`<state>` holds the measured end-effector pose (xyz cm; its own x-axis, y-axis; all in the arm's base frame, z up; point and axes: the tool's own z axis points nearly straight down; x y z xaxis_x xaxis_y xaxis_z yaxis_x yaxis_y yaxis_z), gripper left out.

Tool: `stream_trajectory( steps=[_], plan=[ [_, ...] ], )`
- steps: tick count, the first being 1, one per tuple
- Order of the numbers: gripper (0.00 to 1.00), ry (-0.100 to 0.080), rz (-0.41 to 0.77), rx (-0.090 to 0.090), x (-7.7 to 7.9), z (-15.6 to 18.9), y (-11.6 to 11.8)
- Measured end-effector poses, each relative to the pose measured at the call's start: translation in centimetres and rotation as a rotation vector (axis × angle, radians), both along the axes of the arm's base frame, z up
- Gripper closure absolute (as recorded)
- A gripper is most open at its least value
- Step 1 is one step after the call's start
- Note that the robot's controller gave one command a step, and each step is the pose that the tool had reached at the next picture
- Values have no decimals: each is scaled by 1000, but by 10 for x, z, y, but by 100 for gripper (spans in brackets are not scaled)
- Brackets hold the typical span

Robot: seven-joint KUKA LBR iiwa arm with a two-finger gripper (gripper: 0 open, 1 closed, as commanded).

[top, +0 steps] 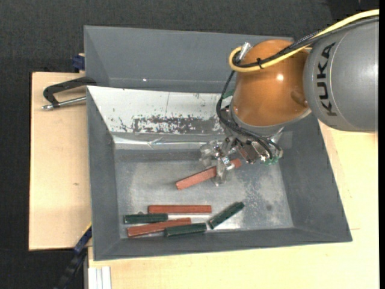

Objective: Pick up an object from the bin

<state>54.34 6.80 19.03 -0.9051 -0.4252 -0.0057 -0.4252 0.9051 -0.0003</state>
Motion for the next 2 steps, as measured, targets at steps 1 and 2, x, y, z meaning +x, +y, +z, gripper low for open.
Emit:
stream_trajectory(
  steps=[1,2],
  plan=[
    [100,0,0,0,0,0,0],
    [100,0,8,0,8,73,1]
  ],
)
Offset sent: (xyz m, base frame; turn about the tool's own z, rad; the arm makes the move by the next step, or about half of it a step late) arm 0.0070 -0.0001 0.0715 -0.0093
